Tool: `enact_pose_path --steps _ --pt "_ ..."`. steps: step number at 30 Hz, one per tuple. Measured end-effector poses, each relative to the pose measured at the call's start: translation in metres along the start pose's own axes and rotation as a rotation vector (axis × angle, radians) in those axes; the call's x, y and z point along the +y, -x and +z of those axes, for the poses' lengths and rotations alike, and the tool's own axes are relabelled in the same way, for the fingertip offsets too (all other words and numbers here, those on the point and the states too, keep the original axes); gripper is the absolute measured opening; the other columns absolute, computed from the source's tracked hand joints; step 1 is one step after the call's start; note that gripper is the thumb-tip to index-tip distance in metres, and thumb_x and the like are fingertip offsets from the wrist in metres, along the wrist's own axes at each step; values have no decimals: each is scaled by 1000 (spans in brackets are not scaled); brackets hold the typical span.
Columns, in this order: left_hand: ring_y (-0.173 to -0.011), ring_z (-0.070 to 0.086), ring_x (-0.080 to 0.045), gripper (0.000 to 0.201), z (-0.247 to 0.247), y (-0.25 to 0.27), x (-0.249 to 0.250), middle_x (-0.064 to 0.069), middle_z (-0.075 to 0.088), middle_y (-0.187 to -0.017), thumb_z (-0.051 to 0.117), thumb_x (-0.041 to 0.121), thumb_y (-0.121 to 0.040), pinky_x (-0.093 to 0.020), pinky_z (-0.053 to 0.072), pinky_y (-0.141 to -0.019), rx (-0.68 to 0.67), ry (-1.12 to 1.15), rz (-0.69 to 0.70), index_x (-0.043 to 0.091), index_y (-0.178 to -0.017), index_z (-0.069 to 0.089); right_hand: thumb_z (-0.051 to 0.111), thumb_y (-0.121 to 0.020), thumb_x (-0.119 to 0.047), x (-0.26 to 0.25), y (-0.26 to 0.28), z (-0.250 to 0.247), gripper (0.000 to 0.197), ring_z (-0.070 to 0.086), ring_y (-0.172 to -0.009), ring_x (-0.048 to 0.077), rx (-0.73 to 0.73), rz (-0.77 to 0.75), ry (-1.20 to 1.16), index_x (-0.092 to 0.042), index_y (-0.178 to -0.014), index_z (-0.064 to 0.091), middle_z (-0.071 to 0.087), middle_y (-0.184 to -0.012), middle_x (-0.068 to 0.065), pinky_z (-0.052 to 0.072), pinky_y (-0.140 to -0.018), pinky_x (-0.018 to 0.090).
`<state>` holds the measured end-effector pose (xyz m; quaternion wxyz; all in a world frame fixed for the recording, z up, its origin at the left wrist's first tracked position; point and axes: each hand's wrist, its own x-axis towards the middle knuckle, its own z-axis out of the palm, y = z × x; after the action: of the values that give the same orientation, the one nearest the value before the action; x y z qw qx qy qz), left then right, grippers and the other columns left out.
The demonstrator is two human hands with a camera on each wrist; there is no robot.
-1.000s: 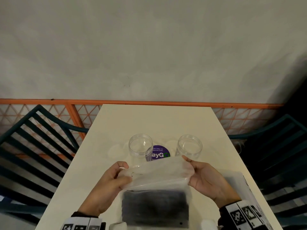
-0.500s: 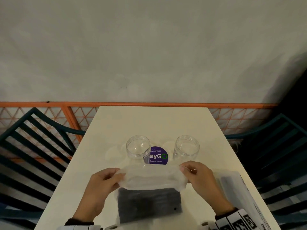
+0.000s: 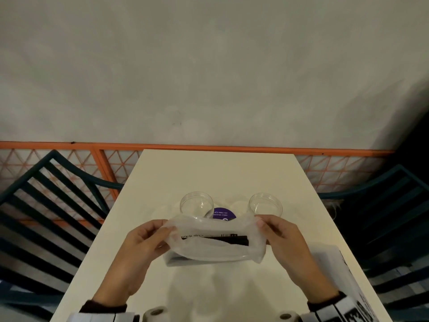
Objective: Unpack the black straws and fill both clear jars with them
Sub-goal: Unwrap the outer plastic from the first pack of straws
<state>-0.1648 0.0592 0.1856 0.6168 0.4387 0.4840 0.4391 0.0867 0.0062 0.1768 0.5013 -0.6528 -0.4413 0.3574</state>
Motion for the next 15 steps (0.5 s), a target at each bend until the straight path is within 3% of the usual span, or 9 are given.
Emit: enact_pose_path --steps 5,7,9,11,12,13,15 --pt "-73 70 -17 18 -4 -3 -13 -10 74 -78 53 4 -87 -21 58 -66 -20 48 -103 2 -83 71 50 -93 -11 12 -1 -1 24 65 -80 23 -80 164 -45 -13 -84 72 73 -83 6 52 -78 36" --pt "-66 70 -16 19 -8 -5 -19 -12 73 -78 52 0 -85 -21 58 -58 -69 153 -238 1 -83 70 46 -95 -7 16 -3 1 28 60 -67 20 -160 343 -249 -5 -78 68 66 -69 8 49 -69 32" --pt "-61 71 -18 16 -12 -3 -22 -14 73 -77 67 2 -68 -24 58 -53 -132 286 -385 0 -84 71 41 -95 -1 15 -4 -1 28 58 -56 17 -220 572 -538 -1 -80 64 62 -60 7 51 -56 30" --pt "-59 70 -20 43 -15 -1 -25 -14 73 -75 86 5 -42 -27 57 -50 -194 381 -473 -2 -83 74 40 -90 5 13 -4 -4 24 65 -60 22 -280 716 -717 4 -95 64 66 -76 14 57 -51 31" --pt "-60 70 -21 52 -16 -1 -27 -14 74 -79 87 4 -37 -28 58 -51 -205 419 -495 -3 -87 73 42 -85 7 13 -4 -3 26 69 -65 26 -297 741 -758 6 -101 63 68 -87 18 60 -54 34" --pt "-60 70 -23 53 -17 -2 -28 -15 74 -81 84 2 -39 -28 57 -51 -209 437 -511 -5 -91 72 44 -79 9 15 -5 -3 30 70 -68 29 -307 752 -777 7 -103 62 69 -93 21 61 -56 37" --pt "-56 66 -24 35 -16 -3 -30 -16 72 -78 72 3 -55 -28 55 -48 -204 446 -534 -5 -89 71 45 -70 11 19 -5 -2 34 71 -64 31 -282 764 -816 8 -99 62 71 -87 23 60 -53 37"
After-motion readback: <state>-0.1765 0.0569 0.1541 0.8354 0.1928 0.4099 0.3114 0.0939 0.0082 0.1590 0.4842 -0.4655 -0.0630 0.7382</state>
